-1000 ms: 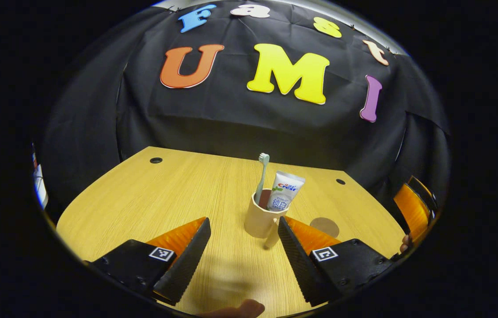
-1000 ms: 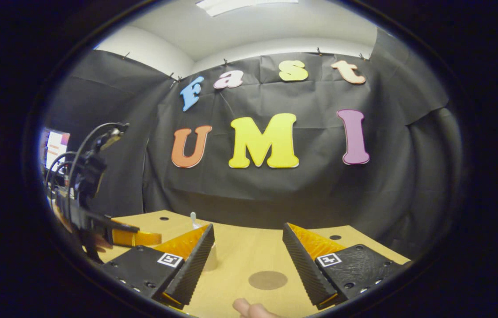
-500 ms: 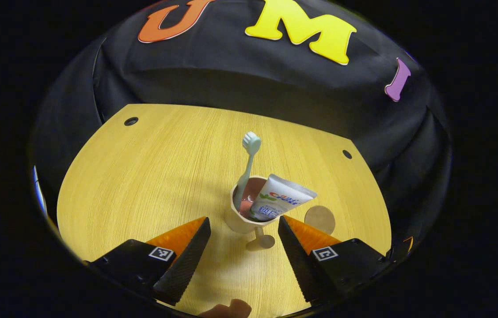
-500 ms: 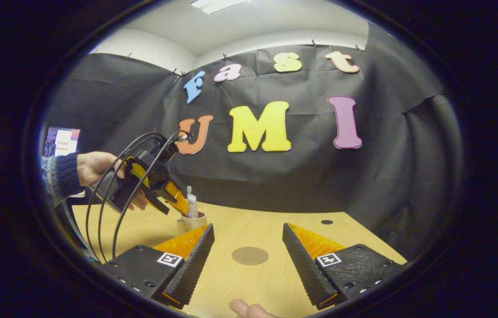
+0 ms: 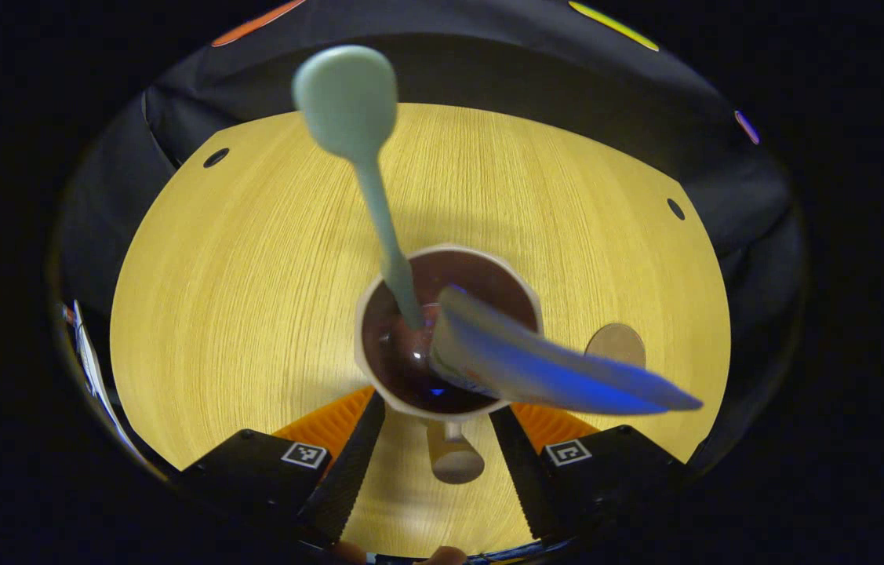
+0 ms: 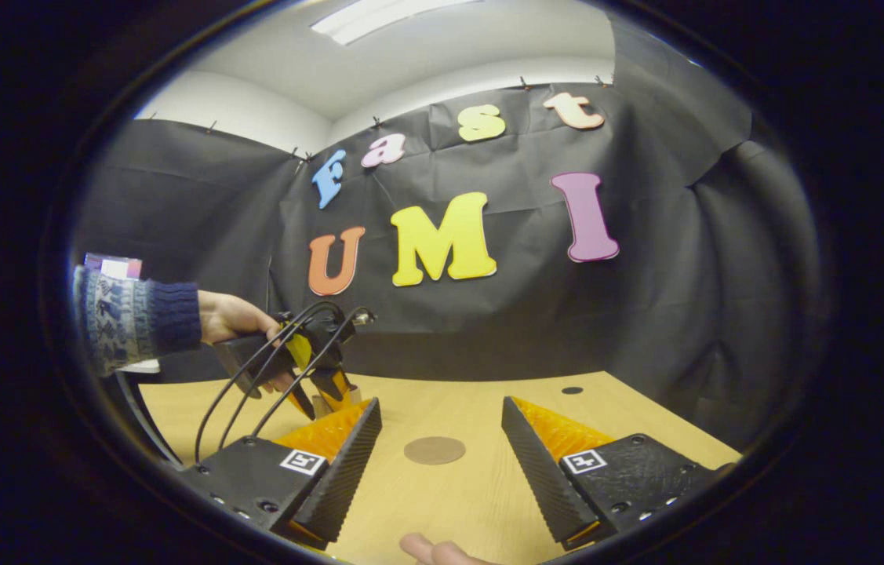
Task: Put the toothbrush and toothpaste on the desktop into the cup, then pick up the cup and place it on the coaster on the desktop.
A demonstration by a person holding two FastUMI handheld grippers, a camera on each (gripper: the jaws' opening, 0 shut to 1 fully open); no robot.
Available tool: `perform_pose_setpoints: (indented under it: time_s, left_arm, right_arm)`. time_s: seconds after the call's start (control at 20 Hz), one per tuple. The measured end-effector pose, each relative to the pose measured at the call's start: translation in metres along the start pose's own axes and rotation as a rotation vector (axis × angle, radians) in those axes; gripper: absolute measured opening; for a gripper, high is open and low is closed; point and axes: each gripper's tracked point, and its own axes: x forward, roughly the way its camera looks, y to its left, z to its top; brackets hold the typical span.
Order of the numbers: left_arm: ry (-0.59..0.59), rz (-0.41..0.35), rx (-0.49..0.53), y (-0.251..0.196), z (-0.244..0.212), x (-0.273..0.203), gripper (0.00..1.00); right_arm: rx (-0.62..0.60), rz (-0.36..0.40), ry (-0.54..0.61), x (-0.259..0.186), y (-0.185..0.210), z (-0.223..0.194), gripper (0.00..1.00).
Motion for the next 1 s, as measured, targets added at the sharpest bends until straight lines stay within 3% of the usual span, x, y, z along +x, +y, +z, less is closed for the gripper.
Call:
perform_pose_setpoints:
  time_s: [0.15, 0.35, 0.5, 0.7, 1.0]
  left_arm:
    - [0.038, 0.035, 0.025, 0.005, 0.006, -0.01, 0.77]
    - [0.041, 0.08, 0.048, 0.016, 0.025, -0.036, 0.51]
    - [0.042, 0.056, 0.05, 0.019, 0.043, -0.058, 0.3]
    - [0.048, 0.045, 0.033, 0.028, 0.07, -0.093, 0.3]
    - [-0.012, 0.007, 0.076, 0.016, 0.138, -0.172, 0.3]
  right_arm:
    - [-0.011, 0.018, -0.003, -0.006, -0.001, -0.008, 0.95]
    - [0.039, 0.029, 0.015, -0.008, -0.004, -0.016, 0.95]
    - [0.096, 0.018, 0.029, -0.008, -0.019, -0.018, 0.95]
    - [0.168, 0.014, 0.051, -0.006, -0.032, -0.022, 0.95]
    - [0.055, -0.045, 0.051, -0.002, -0.047, -0.028, 0.95]
